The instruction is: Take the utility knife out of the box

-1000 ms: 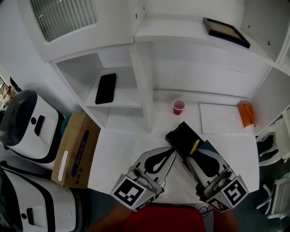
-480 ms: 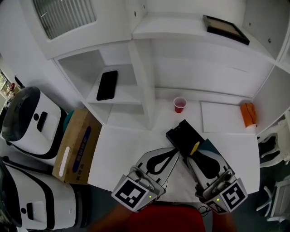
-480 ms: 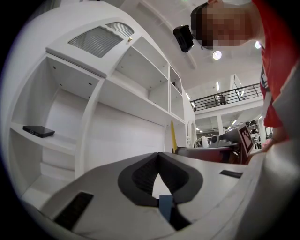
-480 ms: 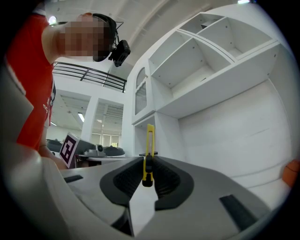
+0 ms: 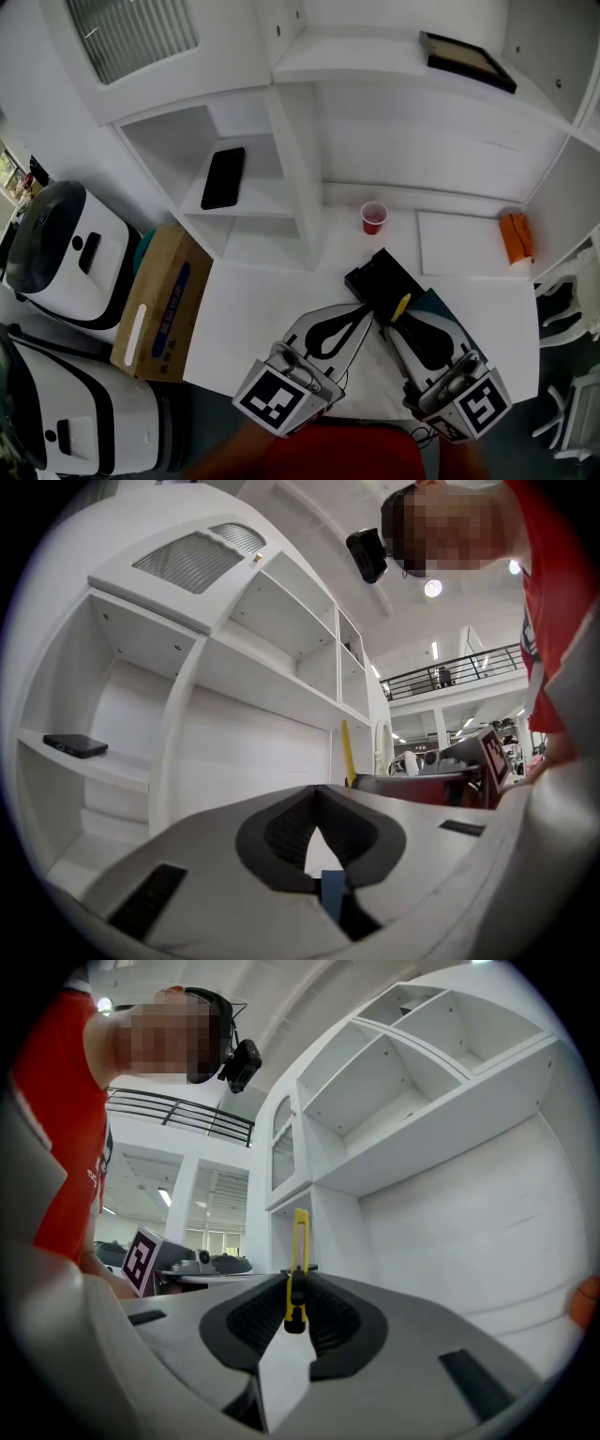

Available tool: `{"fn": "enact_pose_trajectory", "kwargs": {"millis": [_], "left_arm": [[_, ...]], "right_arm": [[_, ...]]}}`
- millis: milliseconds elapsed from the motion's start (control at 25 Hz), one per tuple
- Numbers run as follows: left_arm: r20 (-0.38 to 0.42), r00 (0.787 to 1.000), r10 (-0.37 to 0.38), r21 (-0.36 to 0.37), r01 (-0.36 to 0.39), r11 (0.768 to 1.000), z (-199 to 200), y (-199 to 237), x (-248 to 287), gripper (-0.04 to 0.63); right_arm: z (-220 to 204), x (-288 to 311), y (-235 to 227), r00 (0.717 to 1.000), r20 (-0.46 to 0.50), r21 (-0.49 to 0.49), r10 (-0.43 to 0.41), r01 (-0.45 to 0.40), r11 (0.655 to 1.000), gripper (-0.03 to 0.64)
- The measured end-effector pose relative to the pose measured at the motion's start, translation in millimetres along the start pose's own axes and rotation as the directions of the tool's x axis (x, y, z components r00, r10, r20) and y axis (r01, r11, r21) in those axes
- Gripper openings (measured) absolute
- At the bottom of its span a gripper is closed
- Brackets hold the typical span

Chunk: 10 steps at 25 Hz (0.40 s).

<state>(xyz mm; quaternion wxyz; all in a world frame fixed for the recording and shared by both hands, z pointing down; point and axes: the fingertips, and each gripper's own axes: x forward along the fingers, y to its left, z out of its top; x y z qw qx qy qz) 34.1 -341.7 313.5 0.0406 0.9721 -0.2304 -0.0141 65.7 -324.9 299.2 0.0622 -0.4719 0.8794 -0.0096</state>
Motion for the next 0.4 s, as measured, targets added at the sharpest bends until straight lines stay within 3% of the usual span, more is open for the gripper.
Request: {"fn": "enact_pose_trajectory", "kwargs": {"millis": [400], "left_arm": [[-0.001,1.0,-0.004,0.006,0.004,1.0,-0.2,0.5,0.6,0.017]], "right_arm": [[-1.7,-1.5,-0.9,1.0,-0.007,0.005,-0.005,0.005,1.0,0.08]]}}
